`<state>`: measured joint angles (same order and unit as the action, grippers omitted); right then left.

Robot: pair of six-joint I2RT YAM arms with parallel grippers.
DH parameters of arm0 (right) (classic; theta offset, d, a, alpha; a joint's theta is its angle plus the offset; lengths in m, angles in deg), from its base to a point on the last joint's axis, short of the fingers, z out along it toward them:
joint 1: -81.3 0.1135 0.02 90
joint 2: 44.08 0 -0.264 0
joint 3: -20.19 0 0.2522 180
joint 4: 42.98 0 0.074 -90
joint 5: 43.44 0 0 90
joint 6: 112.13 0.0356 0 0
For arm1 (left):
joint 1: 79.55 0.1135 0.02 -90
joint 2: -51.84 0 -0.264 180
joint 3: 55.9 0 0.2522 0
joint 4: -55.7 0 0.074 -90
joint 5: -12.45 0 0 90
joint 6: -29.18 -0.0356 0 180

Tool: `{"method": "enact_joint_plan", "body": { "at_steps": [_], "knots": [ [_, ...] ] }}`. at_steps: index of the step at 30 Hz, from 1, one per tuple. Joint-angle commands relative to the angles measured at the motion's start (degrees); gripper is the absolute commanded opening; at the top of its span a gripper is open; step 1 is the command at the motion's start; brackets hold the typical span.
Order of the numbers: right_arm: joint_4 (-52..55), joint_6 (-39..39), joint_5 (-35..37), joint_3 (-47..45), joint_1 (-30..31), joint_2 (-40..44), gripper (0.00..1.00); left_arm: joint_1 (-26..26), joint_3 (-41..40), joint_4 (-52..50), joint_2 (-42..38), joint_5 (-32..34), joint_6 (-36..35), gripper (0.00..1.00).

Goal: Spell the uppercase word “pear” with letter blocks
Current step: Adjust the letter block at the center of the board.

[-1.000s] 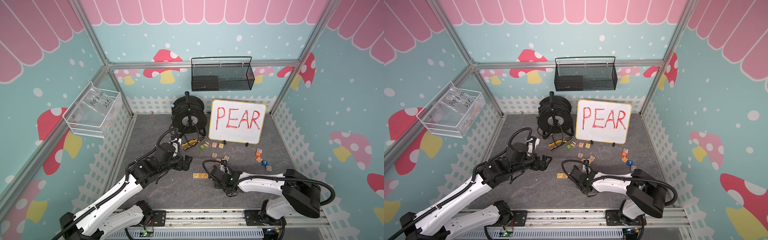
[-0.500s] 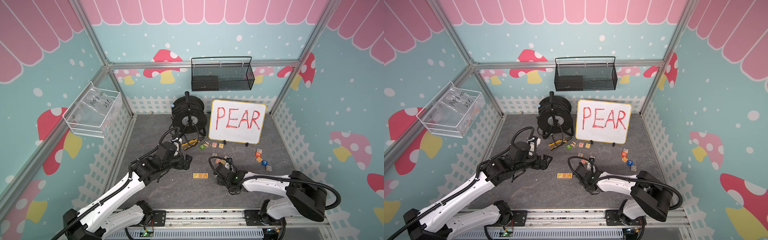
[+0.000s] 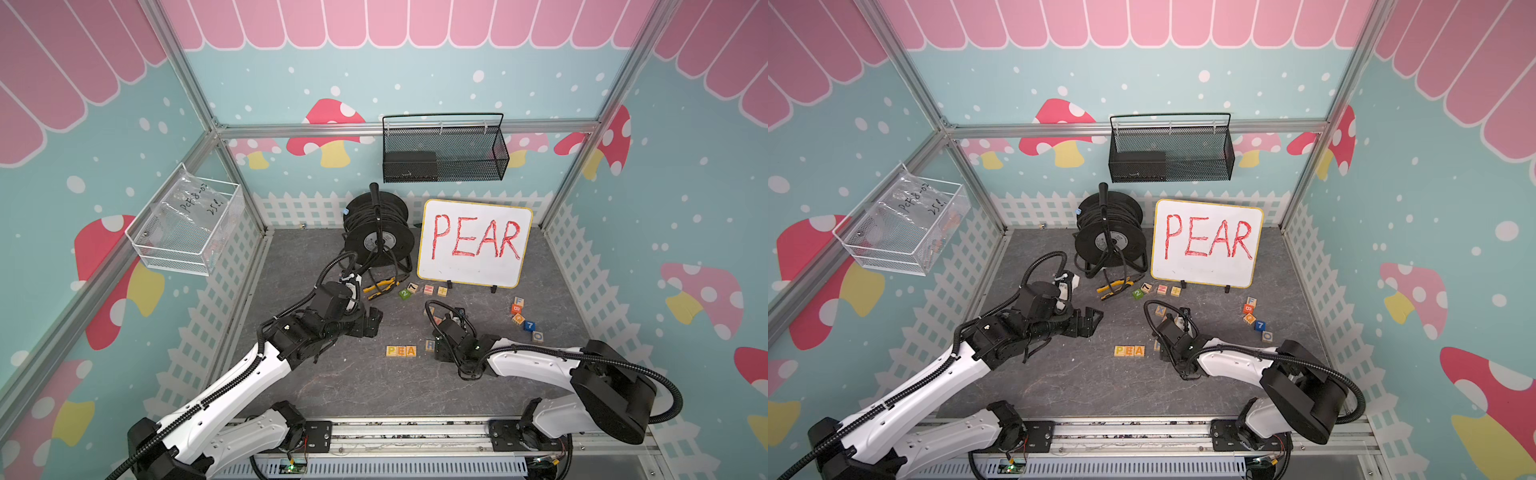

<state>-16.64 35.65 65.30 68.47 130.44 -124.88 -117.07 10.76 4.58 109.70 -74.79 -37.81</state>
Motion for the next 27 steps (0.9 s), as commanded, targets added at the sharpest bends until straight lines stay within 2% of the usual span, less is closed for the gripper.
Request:
{"method": "enact_joint_plan", "body": {
  "at_steps": [1,6,10,22,27],
  "knots": [
    [1.06,-0.41,0.2,1.56,-0.07,1.22,0.74,0.33,0.0,0.65,-0.9,-0.83,0.38,0.99],
    [3.1,2.62,1.15,0.75,-0.09,7.2,0.74,0.34,-0.26,0.71,-1.79,-1.01,0.5,0.99],
    [1.26,1.88,-1.55,0.45,-0.06,10.86,0.73,0.34,-0.18,0.93,-1.96,-1.93,0.65,0.99],
    [2.16,3.34,-3.33,5.18,3.05,1.43,0.68,0.34,-0.44,1.0,-2.5,-2.46,0.95,1.0],
    [2.21,4.39,-3.11,5.44,3.24,-0.99,0.63,0.33,-0.43,0.99,-2.58,-2.5,1.03,0.99]
  ]
}}
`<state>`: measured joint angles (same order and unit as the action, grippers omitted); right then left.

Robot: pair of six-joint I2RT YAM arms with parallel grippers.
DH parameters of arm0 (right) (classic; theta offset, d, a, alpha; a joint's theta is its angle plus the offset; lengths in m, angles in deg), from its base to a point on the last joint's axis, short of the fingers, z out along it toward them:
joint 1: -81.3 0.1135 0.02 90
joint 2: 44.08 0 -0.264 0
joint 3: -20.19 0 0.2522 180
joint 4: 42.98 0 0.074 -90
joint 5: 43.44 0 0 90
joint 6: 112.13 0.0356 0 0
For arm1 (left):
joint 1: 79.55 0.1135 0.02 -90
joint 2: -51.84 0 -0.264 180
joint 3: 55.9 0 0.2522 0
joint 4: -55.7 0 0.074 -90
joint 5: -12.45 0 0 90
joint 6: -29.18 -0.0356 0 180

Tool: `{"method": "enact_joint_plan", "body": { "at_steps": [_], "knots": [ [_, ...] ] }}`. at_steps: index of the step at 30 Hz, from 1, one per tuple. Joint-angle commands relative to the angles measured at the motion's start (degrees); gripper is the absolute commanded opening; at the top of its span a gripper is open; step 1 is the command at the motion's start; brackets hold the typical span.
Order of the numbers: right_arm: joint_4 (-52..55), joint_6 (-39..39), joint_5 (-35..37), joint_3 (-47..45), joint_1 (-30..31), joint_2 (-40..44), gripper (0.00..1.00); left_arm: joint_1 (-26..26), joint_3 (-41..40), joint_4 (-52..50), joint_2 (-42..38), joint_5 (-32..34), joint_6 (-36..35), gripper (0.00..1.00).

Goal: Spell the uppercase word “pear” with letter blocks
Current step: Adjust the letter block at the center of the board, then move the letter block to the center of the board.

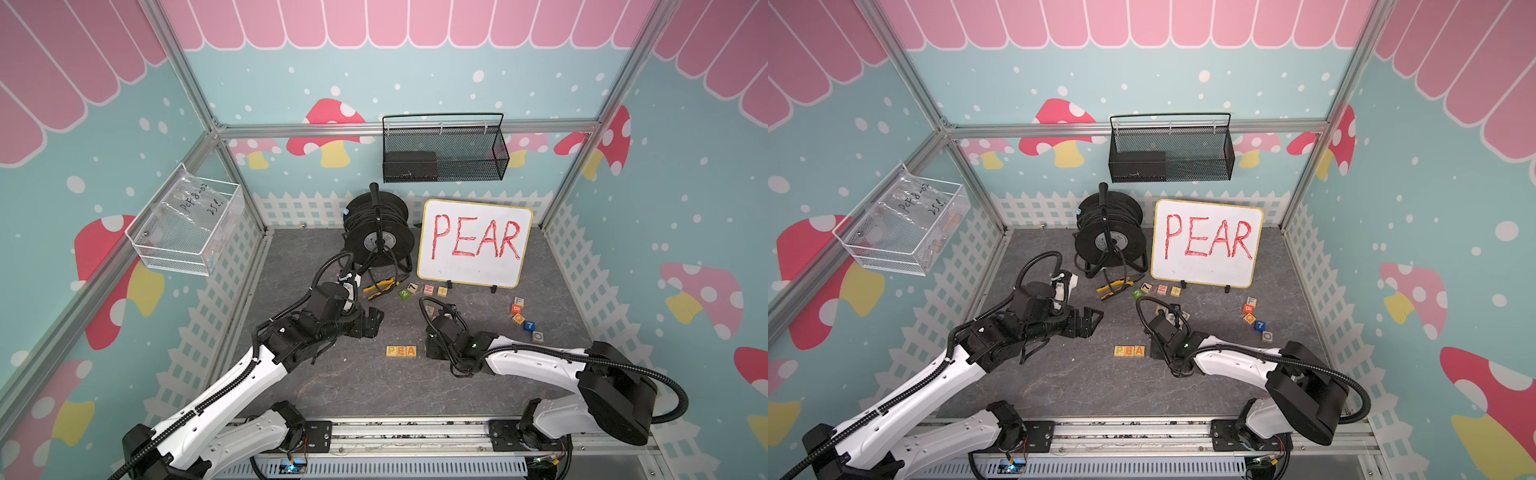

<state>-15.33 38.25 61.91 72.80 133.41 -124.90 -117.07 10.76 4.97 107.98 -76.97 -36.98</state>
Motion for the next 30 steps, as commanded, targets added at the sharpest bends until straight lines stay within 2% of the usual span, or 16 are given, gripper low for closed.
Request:
{"method": "enact_joint_plan", "body": {
  "at_steps": [1,20,30],
  "knots": [
    [0.96,1.95,0.37,1.08,0.31,-1.3,0.62,0.34,-0.5,0.61,-0.86,-0.29,0.26,0.99],
    [-2.47,1.58,0.03,1.83,0.44,-4.28,0.6,0.4,-0.38,0.58,-0.16,-0.17,0.25,0.99],
    [-0.27,2.75,-0.16,4.52,1.04,-8.62,0.49,0.47,-0.52,0.58,-0.15,-0.03,0.36,0.99]
  ]
}}
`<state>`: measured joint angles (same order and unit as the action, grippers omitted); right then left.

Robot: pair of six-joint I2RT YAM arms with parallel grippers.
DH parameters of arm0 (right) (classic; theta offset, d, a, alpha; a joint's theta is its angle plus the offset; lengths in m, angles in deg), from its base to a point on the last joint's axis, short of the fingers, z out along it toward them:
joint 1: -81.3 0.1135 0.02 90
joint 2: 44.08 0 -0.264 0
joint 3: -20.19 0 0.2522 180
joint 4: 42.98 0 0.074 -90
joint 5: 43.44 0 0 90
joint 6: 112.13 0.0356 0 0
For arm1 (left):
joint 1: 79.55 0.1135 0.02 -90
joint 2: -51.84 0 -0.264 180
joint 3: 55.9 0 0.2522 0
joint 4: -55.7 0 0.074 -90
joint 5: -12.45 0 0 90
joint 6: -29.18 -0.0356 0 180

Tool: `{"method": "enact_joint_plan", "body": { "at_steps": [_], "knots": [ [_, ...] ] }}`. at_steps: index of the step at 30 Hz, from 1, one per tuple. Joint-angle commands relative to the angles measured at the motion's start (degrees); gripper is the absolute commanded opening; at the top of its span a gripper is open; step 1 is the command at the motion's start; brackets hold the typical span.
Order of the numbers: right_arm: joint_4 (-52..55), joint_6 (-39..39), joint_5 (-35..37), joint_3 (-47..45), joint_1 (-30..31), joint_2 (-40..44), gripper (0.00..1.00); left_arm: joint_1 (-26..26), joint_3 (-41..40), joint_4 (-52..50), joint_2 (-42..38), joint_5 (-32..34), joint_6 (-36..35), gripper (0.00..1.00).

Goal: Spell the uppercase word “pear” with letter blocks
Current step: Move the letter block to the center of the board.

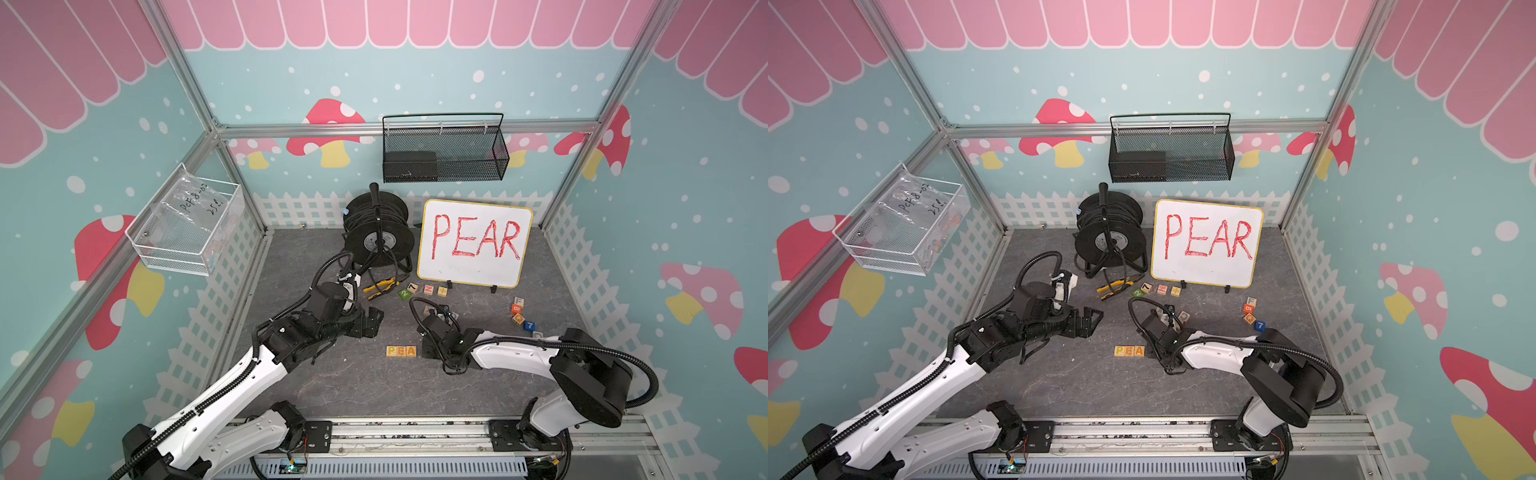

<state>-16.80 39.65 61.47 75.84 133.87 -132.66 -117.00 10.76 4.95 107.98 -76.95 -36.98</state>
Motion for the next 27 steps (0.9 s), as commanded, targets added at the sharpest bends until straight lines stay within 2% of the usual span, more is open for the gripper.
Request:
{"method": "enact_joint_plan", "body": {
  "at_steps": [1,4,11,27],
  "knots": [
    [1.42,1.39,0.41,1.74,0.7,-1.07,0.48,0.44,-0.52,0.6,-0.16,-0.07,0.4,0.99],
    [2.36,1.64,0.53,2.44,1.11,-1.81,0.4,0.4,-0.52,0.61,-0.25,-0.08,0.42,0.99],
    [3.52,2.44,0.62,2.76,2.32,-2.3,0.32,0.45,-0.85,0.61,-0.6,-0.18,0.6,0.99],
    [3.7,5.14,0.78,1.79,4.88,-0.07,0.29,0.45,-0.79,0.58,-0.7,-0.93,0.98,0.99]
  ]
}}
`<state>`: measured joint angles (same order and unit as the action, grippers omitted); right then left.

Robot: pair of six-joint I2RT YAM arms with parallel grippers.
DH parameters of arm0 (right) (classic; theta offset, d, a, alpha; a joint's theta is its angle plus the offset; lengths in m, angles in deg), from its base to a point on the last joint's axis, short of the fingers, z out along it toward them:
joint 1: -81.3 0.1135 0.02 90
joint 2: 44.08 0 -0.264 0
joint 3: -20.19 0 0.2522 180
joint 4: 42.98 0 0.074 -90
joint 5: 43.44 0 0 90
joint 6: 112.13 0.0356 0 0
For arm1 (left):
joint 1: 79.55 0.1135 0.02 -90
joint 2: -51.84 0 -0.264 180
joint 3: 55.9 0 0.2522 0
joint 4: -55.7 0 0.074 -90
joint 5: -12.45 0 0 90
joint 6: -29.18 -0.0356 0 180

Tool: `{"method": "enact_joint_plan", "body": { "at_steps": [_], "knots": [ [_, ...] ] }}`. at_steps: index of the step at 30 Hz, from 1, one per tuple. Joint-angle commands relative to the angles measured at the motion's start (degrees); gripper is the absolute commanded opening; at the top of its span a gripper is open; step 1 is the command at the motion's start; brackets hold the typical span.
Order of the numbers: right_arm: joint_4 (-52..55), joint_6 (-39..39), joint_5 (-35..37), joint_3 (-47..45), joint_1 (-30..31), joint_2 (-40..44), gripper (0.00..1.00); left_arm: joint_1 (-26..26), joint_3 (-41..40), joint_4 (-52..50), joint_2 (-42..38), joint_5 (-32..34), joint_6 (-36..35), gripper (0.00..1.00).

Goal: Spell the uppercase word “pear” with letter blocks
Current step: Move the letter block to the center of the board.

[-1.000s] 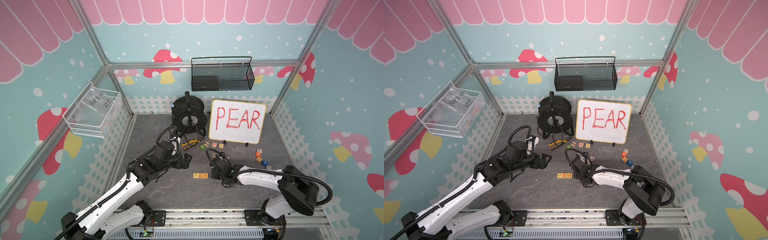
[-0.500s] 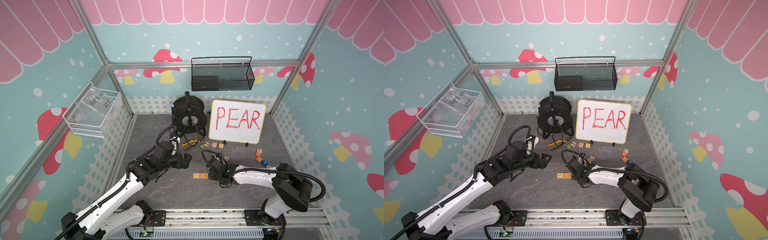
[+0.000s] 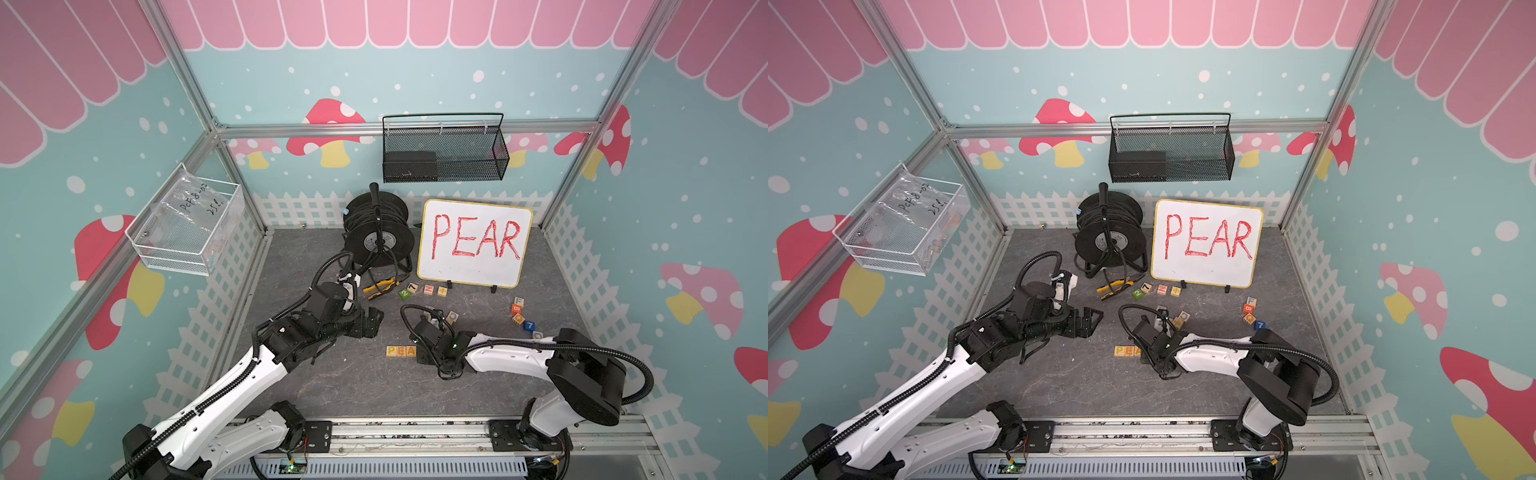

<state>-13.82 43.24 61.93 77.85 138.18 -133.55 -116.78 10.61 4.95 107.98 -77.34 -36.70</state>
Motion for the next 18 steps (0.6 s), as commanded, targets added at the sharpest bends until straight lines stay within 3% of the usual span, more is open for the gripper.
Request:
{"method": "enact_joint_plan", "body": {
  "at_steps": [1,18],
  "knots": [
    [0.83,1.64,0.35,-0.22,0.55,0.79,0.3,0.17,-0.68,0.62,-0.69,-0.56,0.67,0.99],
    [0.33,1.28,0.31,0.13,1.04,1.14,0.32,0.22,-0.81,0.6,-1.4,-0.5,0.8,0.99]
  ]
}}
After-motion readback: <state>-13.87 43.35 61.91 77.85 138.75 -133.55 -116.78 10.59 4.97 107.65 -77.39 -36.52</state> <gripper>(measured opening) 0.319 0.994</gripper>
